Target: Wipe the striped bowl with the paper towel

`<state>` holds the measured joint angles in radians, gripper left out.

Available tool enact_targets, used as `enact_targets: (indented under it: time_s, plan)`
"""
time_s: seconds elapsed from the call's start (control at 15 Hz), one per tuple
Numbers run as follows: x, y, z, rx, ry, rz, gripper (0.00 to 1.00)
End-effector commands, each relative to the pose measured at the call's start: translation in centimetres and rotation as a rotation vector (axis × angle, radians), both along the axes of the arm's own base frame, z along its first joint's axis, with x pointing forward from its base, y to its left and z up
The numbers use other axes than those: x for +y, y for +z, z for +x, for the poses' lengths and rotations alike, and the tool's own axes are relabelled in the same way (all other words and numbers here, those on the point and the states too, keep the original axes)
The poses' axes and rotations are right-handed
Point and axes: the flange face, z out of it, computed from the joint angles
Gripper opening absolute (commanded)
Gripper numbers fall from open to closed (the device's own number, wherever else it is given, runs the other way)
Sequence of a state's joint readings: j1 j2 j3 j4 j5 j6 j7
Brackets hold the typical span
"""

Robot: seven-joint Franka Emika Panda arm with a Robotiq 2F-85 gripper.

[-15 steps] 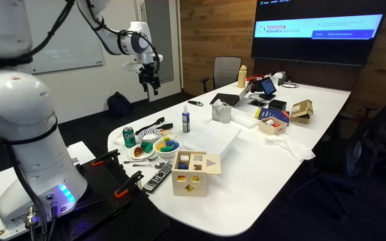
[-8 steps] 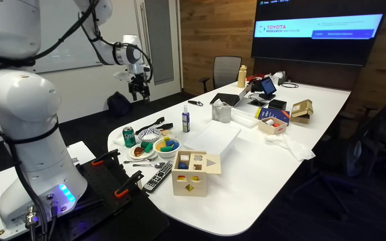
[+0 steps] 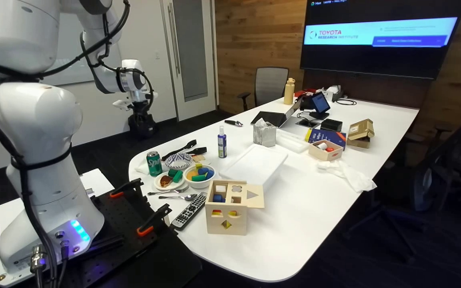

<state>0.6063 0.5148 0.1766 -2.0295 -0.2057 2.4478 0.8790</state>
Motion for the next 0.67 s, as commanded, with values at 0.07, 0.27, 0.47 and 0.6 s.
enact_targets:
  time_s: [0.07, 0.27, 0.47, 0.6]
  plan:
    - [1.5, -4.4, 2.6, -0.046, -0.066, -0.015, 1.00]
    - [1.6, -8.2, 4.0, -0.044, -0.088, 0.013, 1.00]
    - [2.3, -11.0, 4.5, -0.034, -0.109, 0.060, 1.00]
    - [2.6, -12.6, 4.4, -0.004, -0.142, 0.071, 1.00]
